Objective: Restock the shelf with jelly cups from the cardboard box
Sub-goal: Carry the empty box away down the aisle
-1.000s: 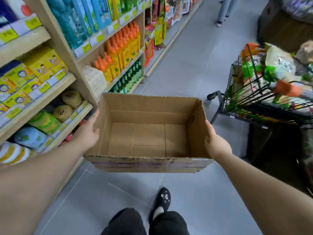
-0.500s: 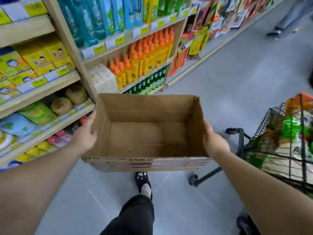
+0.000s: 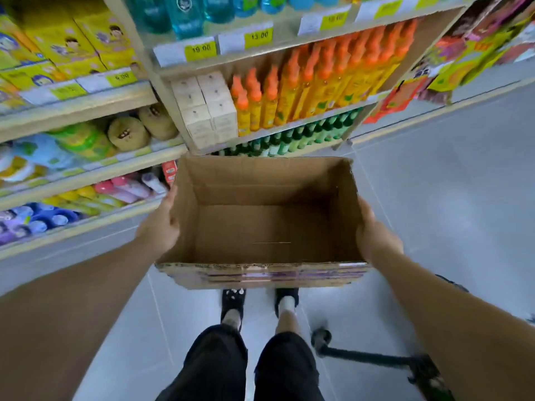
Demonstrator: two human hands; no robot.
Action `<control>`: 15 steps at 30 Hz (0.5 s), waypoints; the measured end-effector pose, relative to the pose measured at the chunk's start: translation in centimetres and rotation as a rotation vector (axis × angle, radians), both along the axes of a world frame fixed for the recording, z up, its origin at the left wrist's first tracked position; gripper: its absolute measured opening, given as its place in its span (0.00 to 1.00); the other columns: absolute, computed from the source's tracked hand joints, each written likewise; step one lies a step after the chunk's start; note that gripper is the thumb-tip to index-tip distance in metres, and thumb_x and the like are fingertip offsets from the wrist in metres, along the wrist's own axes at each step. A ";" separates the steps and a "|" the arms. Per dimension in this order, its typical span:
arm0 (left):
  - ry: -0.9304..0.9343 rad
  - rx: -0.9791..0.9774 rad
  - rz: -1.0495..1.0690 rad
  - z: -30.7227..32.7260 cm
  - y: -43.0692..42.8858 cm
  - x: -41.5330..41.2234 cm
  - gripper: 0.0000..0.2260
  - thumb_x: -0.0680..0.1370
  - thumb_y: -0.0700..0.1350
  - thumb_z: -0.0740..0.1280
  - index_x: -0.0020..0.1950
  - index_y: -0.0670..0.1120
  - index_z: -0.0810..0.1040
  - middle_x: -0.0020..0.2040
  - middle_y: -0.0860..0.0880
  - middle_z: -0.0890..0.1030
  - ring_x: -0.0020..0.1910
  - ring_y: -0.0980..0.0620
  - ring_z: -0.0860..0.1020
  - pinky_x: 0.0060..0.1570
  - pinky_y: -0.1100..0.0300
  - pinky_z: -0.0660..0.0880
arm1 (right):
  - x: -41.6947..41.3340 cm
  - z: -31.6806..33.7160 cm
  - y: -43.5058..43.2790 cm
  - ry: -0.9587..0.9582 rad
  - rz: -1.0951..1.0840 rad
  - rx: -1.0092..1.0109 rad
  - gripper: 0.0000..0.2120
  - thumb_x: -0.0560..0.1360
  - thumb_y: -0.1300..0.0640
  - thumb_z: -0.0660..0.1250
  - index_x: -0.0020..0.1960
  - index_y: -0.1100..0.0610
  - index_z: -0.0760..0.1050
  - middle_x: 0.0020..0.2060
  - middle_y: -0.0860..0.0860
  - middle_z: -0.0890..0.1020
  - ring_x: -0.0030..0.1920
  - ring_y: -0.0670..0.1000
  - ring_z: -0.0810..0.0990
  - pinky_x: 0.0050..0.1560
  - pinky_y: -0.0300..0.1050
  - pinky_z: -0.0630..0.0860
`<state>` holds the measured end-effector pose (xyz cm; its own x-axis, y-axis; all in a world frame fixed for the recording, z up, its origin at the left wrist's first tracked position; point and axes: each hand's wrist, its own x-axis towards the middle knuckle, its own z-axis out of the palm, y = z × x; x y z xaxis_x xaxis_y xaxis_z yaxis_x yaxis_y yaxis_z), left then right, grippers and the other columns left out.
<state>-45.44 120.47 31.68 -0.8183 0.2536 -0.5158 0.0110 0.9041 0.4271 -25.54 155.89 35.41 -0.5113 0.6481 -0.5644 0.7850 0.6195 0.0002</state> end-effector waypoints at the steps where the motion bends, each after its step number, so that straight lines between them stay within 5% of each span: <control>1: -0.016 -0.021 0.045 -0.5 0.4 0.2 0.35 0.78 0.37 0.59 0.78 0.61 0.47 0.60 0.40 0.78 0.49 0.36 0.79 0.47 0.49 0.75 | -1.0 -0.8 0.9 0.006 0.024 -0.024 0.32 0.80 0.60 0.50 0.76 0.38 0.39 0.56 0.58 0.79 0.53 0.60 0.80 0.52 0.52 0.73; 5: -0.048 -0.083 0.224 -3.3 2.1 1.9 0.36 0.78 0.36 0.57 0.77 0.63 0.44 0.62 0.40 0.77 0.54 0.35 0.77 0.53 0.46 0.74 | -5.4 -5.0 3.5 -0.006 0.183 -0.056 0.31 0.81 0.58 0.49 0.76 0.39 0.38 0.57 0.58 0.79 0.53 0.60 0.79 0.50 0.52 0.73; 10: -0.071 -0.105 0.366 -9.0 2.5 3.3 0.37 0.78 0.34 0.57 0.78 0.61 0.44 0.68 0.41 0.73 0.58 0.34 0.76 0.59 0.41 0.73 | -9.3 -12.1 4.6 -0.015 0.319 -0.077 0.33 0.80 0.62 0.49 0.76 0.41 0.37 0.45 0.56 0.78 0.40 0.55 0.75 0.41 0.48 0.72; 15: -0.110 -0.107 0.445 -17.8 2.0 2.1 0.37 0.78 0.33 0.55 0.76 0.65 0.45 0.69 0.43 0.72 0.57 0.37 0.75 0.52 0.47 0.74 | -11.7 -22.1 4.3 -0.022 0.386 -0.072 0.33 0.80 0.62 0.50 0.76 0.42 0.37 0.48 0.55 0.80 0.39 0.54 0.76 0.41 0.48 0.74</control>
<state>-43.30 122.44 13.92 -0.7745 -0.1684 -0.6097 -0.4276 0.8497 0.3085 -37.24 160.17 13.32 -0.6971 0.3689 -0.6147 0.4947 0.8681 -0.0400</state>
